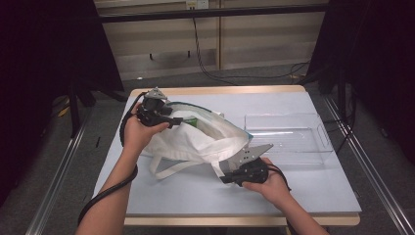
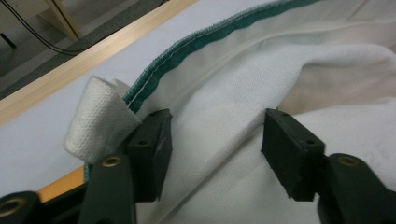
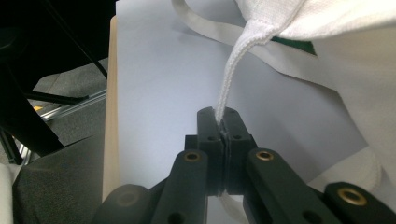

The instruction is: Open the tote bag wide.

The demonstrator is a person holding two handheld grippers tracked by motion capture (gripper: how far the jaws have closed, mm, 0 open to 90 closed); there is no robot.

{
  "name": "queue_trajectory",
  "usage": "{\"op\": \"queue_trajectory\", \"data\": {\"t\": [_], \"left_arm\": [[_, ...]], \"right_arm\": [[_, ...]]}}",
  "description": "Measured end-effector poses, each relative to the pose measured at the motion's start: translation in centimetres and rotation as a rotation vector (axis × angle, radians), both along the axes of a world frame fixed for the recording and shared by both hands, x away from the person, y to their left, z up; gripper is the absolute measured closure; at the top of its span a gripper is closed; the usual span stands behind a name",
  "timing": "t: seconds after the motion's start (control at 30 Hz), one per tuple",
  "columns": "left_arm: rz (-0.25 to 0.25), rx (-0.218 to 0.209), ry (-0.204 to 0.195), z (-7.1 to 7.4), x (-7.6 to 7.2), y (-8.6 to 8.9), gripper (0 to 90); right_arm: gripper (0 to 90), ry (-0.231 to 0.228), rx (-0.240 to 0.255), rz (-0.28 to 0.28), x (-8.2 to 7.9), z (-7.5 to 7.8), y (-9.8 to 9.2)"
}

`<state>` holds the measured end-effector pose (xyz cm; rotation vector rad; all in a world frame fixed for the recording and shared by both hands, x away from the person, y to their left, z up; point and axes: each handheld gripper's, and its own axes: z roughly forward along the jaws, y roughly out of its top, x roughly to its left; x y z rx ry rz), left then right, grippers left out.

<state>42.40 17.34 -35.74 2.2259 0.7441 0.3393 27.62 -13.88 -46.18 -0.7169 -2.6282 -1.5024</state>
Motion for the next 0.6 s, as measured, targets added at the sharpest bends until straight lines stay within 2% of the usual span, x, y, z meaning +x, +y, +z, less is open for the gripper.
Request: {"op": "queue_trajectory", "data": {"t": [0.03,0.1,0.23,0.3,0.33,0.37,0.47,0.6], "left_arm": [[0.001,0.012,-0.007,0.0,0.0,0.0,46.6],[-0.003,0.035,0.005,0.1,-0.1,-0.1,53.9],[-0.022,0.023,0.045,0.1,0.0,-0.3,71.3],[-0.04,0.042,0.053,0.1,0.0,-0.3,82.9],[-0.026,0.033,0.066,0.0,0.0,-0.4,85.1],[-0.035,0.026,0.082,-0.1,0.1,-0.3,88.7],[-0.01,0.029,0.077,0.1,0.1,-0.1,90.0],[0.02,0.016,0.041,1.1,0.2,0.7,90.0]], "right_arm": [[88.2,-0.003,-0.001,0.001,0.0,0.0,0.0],[88.2,-0.001,-0.003,0.005,-0.1,0.0,0.0],[88.2,-0.009,-0.008,0.011,-0.1,0.1,0.0],[88.2,-0.005,-0.017,0.012,-0.1,0.1,0.1],[88.3,-0.001,-0.014,0.016,-0.1,0.0,0.1],[88.3,-0.002,-0.014,0.017,-0.1,0.0,0.2],[88.2,-0.006,-0.01,0.014,-0.1,0.0,0.0],[88.3,0.005,-0.014,0.009,-0.2,-0.2,-0.3]]}}
